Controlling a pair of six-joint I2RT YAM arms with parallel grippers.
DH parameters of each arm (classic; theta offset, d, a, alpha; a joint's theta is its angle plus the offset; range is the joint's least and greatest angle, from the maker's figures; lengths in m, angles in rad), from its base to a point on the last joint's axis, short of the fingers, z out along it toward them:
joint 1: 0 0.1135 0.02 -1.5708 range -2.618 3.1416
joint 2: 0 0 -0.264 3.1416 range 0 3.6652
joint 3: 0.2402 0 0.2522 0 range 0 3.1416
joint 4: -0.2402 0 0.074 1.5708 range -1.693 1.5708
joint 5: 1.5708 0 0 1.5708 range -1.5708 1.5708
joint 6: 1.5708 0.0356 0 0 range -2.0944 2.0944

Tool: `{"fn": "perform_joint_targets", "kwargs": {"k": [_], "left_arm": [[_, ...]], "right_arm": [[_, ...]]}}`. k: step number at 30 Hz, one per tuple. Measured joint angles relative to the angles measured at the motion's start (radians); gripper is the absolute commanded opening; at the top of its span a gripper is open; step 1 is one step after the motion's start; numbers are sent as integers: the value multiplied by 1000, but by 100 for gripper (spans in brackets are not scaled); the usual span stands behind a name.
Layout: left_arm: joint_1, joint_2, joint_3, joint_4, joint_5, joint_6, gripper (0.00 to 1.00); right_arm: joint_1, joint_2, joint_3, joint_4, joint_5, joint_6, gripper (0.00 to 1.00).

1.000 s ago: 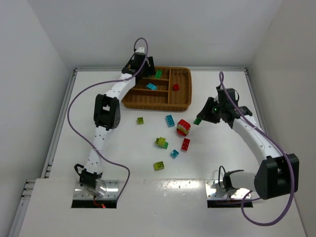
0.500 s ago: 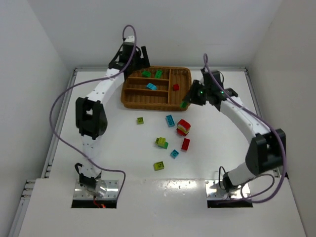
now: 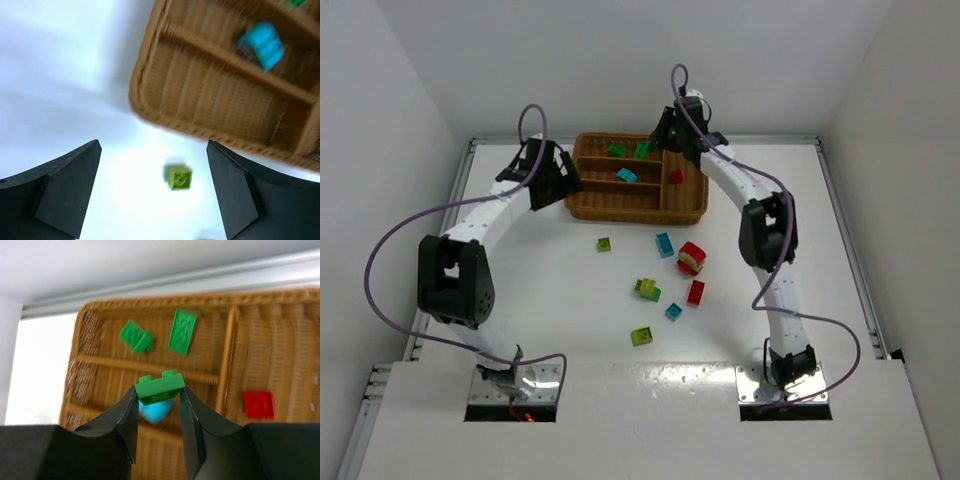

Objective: Sort the legos into containers by color

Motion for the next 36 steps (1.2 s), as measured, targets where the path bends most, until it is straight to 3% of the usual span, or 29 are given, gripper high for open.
{"fn": "perform_joint_targets", "kwargs": {"k": [10,11,14,16,20,23,29,33,36], "left_arm": [[-37,-82,-156,7,40,0,94],[-38,-82,-162,9,45,0,94],[-38,-82,-169,12,60,1,96],[-38,-82,-169,16,68,2,96],[-39,-82,-168,21,74,5,97],[-48,-82,-169,23,74,5,91],[-124,-82,-168,25,62,17,83],[-190,-80,-169,22,31,26,82],[-226,-80,-178,23,14,29,82]], "right_arm": [[11,241,215,92,77,-11,23],[11,256,228,98,81,-11,27],[11,304,271,114,98,-9,57],[11,325,283,119,102,-11,69],[11,335,285,122,102,-19,73],[11,314,276,122,108,-30,72],[13,58,26,102,126,-65,68],[23,-278,-273,84,145,-77,68],[44,-538,-513,60,160,-92,73]]}}
